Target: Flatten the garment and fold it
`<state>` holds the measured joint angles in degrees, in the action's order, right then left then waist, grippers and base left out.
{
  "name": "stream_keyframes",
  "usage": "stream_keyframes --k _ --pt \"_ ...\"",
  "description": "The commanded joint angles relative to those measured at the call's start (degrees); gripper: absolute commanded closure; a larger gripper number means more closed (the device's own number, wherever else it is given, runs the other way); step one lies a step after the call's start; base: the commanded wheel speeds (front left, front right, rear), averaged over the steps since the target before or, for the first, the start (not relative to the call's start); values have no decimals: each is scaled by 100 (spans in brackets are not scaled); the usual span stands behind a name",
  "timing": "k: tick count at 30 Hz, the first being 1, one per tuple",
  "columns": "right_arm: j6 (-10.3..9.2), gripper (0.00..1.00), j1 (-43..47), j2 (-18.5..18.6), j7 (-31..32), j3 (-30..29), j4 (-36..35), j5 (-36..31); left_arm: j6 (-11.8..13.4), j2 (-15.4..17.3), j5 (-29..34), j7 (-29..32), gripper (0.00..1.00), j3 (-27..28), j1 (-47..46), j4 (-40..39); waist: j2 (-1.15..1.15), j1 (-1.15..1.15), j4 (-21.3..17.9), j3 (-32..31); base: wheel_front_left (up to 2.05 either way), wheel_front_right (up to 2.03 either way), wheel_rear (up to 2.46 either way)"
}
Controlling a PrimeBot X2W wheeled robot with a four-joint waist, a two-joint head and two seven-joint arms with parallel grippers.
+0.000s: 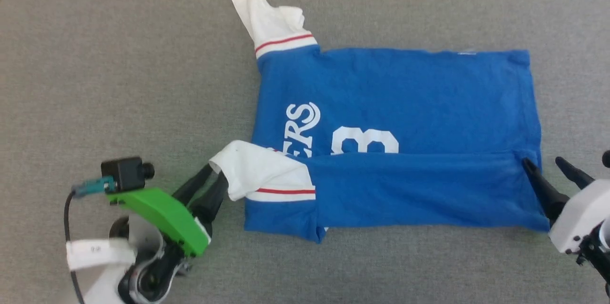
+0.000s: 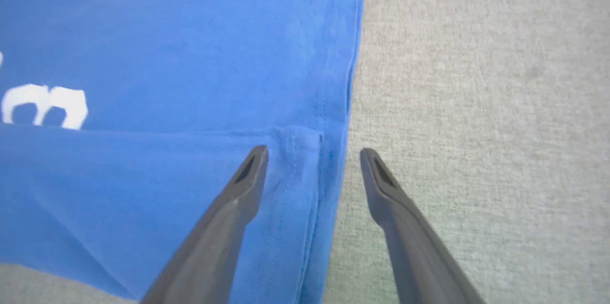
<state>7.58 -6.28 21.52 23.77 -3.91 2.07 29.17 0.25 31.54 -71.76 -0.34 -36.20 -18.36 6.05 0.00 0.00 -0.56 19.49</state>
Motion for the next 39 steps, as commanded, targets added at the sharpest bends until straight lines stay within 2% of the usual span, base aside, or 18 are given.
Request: stream_keyframes --k 1,7,12,15,17,19,23,25,29,35,39 --pt "-9 0 203 -64 77 -101 -232 19 95 142 -46 -74 0 29 297 -193 0 0 36 -357 0 0 0" --pt "-9 0 623 -238 196 -411 -774 -78 418 517 -61 -411 0 255 981 -770 0 0 44 -719 0 0 0" --pt "-9 0 849 -584 -247 -857 -1241 -429 850 588 424 -1301 0 749 1401 -1274 0 0 89 -889 0 0 0" --pt "-9 0 966 -870 -663 -1064 -1438 -780 1131 386 1036 -1447 0 1096 1556 -1524 0 0 116 -945 0 0 0" --pt "-9 0 1056 -1090 -953 -1162 -1537 -1011 1304 29 1614 -1460 0 1522 1648 -1730 0 0 132 -973 0 0 0" --pt "-9 0 1158 -1335 -1275 -1235 -1601 -1285 1323 -412 2301 -1463 0 1857 1833 -1941 0 0 133 -1008 0 0 0" --pt "-9 0 1363 -1657 -1846 -1297 -1601 -1751 1215 -1175 3398 -1465 0 2208 2227 -2109 0 0 100 -1065 0 0 0" --pt "-9 0 1517 -1793 -2207 -1274 -1487 -1998 979 -1651 4000 -1465 0 2340 2539 -1996 0 0 61 -1100 0 0 0" --pt "-9 0 1675 -1855 -2531 -1292 -1282 -2085 683 -2153 4429 -1465 0 2506 2837 -1776 0 0 45 -1151 0 0 0" --pt "-9 0 1760 -1862 -2744 -1295 -1008 -1835 301 -2455 4808 -1466 0 2846 2948 -1534 0 0 40 -1216 0 0 0" --pt "-9 0 1738 -1863 -2759 -1296 -966 -1796 130 -2387 4902 -1427 0 2864 2843 -1373 0 0 55 -1240 0 0 0"
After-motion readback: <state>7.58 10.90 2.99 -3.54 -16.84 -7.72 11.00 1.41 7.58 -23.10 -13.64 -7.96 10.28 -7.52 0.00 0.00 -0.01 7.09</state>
